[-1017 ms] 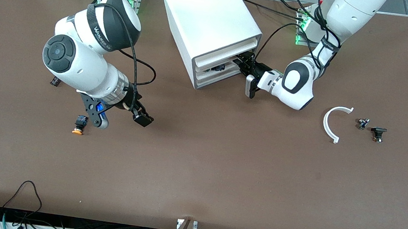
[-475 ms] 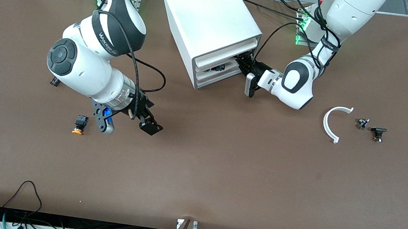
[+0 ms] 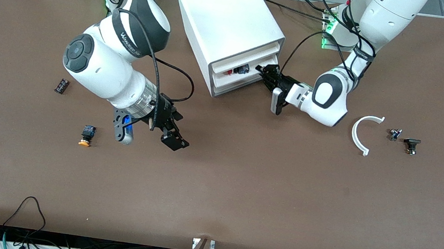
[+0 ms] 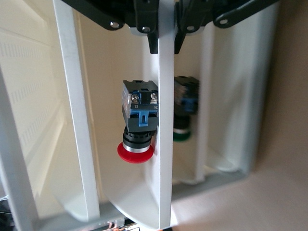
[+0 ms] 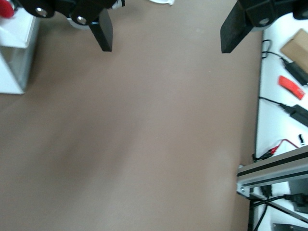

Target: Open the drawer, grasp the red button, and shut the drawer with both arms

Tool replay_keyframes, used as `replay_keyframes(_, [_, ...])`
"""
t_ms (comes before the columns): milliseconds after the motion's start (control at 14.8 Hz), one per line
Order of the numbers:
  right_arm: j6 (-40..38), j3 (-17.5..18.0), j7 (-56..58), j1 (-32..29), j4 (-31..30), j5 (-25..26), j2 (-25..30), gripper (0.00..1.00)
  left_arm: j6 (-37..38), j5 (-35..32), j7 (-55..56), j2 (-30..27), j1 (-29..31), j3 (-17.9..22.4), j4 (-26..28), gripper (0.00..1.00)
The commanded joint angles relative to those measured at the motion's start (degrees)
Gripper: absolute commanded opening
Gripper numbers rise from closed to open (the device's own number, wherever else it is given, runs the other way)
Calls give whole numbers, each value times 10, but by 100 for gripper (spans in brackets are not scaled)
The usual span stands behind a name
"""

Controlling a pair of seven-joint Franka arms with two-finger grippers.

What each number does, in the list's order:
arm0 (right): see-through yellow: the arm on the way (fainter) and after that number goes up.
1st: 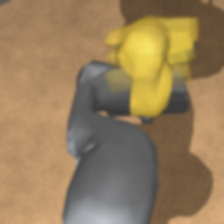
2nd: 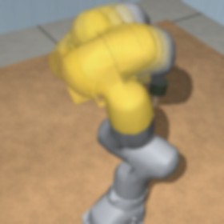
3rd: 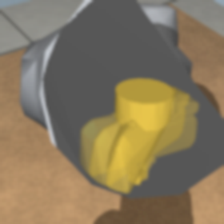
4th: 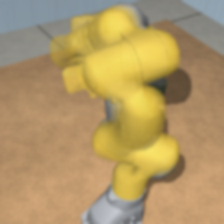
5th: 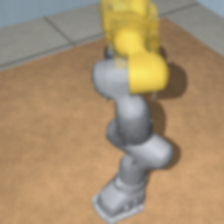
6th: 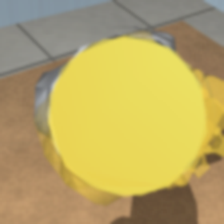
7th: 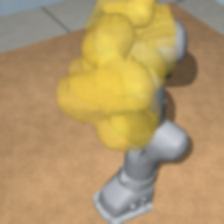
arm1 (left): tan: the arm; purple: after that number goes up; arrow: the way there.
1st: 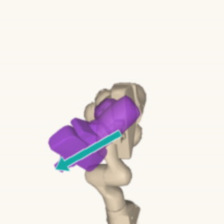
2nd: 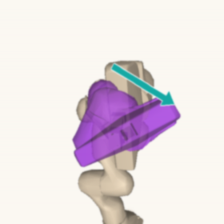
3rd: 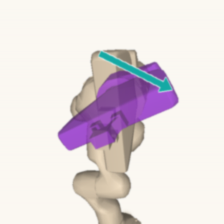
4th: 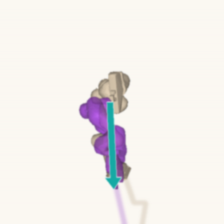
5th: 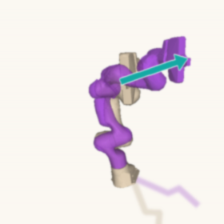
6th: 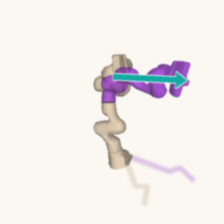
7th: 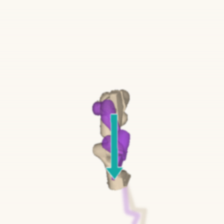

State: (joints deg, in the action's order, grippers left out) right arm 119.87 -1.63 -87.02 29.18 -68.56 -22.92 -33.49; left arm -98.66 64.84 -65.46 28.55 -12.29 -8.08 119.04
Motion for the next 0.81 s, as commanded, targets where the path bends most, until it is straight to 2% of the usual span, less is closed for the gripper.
replay_keyframes(0, [46,19,-44,1,27,-11,-26,99,-19,-67,35,33,5,24,-81,0])
replay_keyframes(203, [47,23,-58,24,57,-8,-56,99,-20,-87,56,44,27,28,-114,0])
replay_keyframes(339, [37,19,-59,47,68,6,-66,99,-19,-117,55,83,45,30,-162,0])
replay_keyframes(542, [-2,19,-59,82,69,73,-69,99,-18,-122,58,99,52,31,-191,3])
replay_keyframes(610, [-17,19,-58,96,69,98,-72,99,-18,-122,56,99,53,30,-193,59])
replay_keyframes(678, [-35,19,-58,107,70,122,-75,99,-17,-123,53,99,54,30,-193,99])
replay_keyframes(746, [-50,19,-57,119,73,141,-78,99,-14,-123,57,96,55,30,-195,100])
